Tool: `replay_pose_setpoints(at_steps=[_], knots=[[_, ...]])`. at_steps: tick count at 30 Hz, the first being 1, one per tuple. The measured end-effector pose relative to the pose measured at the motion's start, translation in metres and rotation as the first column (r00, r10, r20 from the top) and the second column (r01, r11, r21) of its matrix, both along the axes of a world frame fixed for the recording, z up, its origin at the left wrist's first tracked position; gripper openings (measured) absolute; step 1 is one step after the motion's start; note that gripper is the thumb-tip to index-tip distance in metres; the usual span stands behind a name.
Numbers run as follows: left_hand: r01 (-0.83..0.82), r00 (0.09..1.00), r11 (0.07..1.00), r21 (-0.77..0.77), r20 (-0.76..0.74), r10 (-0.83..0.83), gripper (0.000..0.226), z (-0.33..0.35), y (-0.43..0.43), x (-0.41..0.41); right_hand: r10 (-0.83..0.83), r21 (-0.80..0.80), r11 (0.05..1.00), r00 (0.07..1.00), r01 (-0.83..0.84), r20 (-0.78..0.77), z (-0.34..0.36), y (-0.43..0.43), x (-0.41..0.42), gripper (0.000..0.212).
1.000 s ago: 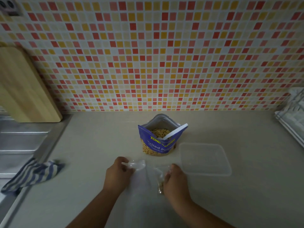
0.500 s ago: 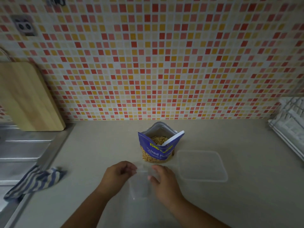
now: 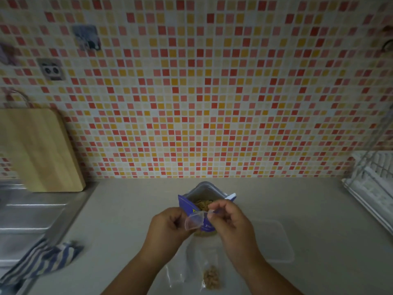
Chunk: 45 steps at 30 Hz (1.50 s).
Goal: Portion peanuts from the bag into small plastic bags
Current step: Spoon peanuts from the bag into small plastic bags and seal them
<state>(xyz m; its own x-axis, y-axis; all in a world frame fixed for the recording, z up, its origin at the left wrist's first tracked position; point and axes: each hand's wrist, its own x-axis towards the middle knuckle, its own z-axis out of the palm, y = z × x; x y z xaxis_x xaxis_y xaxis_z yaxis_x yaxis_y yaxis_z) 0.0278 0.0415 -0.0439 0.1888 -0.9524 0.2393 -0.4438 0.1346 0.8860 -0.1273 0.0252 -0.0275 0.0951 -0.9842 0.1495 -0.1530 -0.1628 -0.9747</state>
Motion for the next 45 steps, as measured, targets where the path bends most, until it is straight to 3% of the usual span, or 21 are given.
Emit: replay_pose_setpoints(at_steps=[3,6,8,14,18,21,22,23,24,26,27,29,33,36,38,42,45], knots=[[-0.016,0.992,0.998,-0.067,0.127,0.024,0.037,-0.001,-0.007,0.000,0.057,-0.051,0.996,0.985,-0.067,-0.165,0.012,0.001,-0.003,0.032],[0.021,0.928,0.983,-0.182,0.371,0.049,0.022,0.004,-0.010,-0.003,0.101,0.031,0.995,0.940,-0.097,-0.327,0.022,0.000,-0.001,0.022],[0.063,0.871,0.974,-0.220,0.488,0.054,0.030,0.009,-0.009,-0.006,0.141,0.078,0.990,0.916,-0.120,-0.377,0.027,-0.002,-0.003,0.020],[0.261,0.860,0.965,-0.022,0.460,-0.222,0.068,0.032,-0.010,-0.005,0.223,0.023,0.969,0.840,-0.244,-0.495,0.042,-0.016,-0.007,0.023],[0.261,0.873,0.965,-0.026,0.432,-0.225,0.042,0.042,-0.016,-0.002,0.259,-0.005,0.953,0.817,-0.304,-0.515,0.057,-0.025,-0.006,0.023],[0.197,0.917,0.980,0.002,0.353,-0.185,0.035,0.043,-0.022,0.005,0.160,-0.052,0.975,0.840,-0.217,-0.518,0.068,-0.044,-0.009,0.026],[0.188,0.928,0.982,0.017,0.324,-0.184,0.030,0.044,-0.024,0.007,0.100,-0.101,0.973,0.772,-0.208,-0.628,0.068,-0.053,-0.009,0.024],[0.185,0.935,0.982,0.033,0.301,-0.187,0.026,0.044,-0.026,0.008,0.061,-0.120,0.962,0.619,-0.247,-0.783,0.065,-0.064,-0.008,0.024],[0.186,0.935,0.981,0.056,0.295,-0.194,0.024,0.044,-0.029,0.009,0.050,-0.086,0.947,0.409,-0.309,-0.911,0.063,-0.072,-0.005,0.025],[0.183,0.922,0.978,0.097,0.328,-0.205,0.020,0.042,-0.035,0.009,0.077,0.066,0.931,0.015,-0.358,-0.997,0.056,-0.083,0.002,0.028],[0.180,0.910,0.977,0.118,0.357,-0.211,0.020,0.041,-0.038,0.010,0.076,0.108,0.922,-0.101,-0.372,-0.992,0.053,-0.087,0.005,0.029],[0.166,0.871,0.973,0.157,0.440,-0.220,0.031,0.039,-0.044,0.010,0.026,0.113,0.899,-0.206,-0.422,-0.978,0.048,-0.093,0.010,0.027],[0.122,0.787,0.976,0.181,0.582,-0.206,0.040,0.037,-0.049,0.011,-0.043,0.005,0.890,-0.094,-0.456,-0.995,0.048,-0.093,0.010,0.025],[0.109,0.781,0.978,0.181,0.593,-0.196,0.042,0.036,-0.050,0.015,-0.003,-0.001,0.910,-0.005,-0.415,-1.000,0.060,-0.090,0.008,0.030],[0.115,0.827,0.974,0.196,0.525,-0.203,0.041,0.034,-0.051,0.017,0.116,0.118,0.928,-0.026,-0.353,-0.993,0.064,-0.096,0.014,0.033],[0.141,0.891,0.969,0.202,0.400,-0.213,0.048,0.033,-0.052,0.020,0.237,0.288,0.913,-0.198,-0.289,-0.951,0.059,-0.094,0.032,0.033],[0.163,0.911,0.964,0.210,0.343,-0.228,0.045,0.030,-0.052,0.023,0.366,0.387,0.895,-0.131,-0.221,-0.922,0.046,-0.089,0.041,0.037]])
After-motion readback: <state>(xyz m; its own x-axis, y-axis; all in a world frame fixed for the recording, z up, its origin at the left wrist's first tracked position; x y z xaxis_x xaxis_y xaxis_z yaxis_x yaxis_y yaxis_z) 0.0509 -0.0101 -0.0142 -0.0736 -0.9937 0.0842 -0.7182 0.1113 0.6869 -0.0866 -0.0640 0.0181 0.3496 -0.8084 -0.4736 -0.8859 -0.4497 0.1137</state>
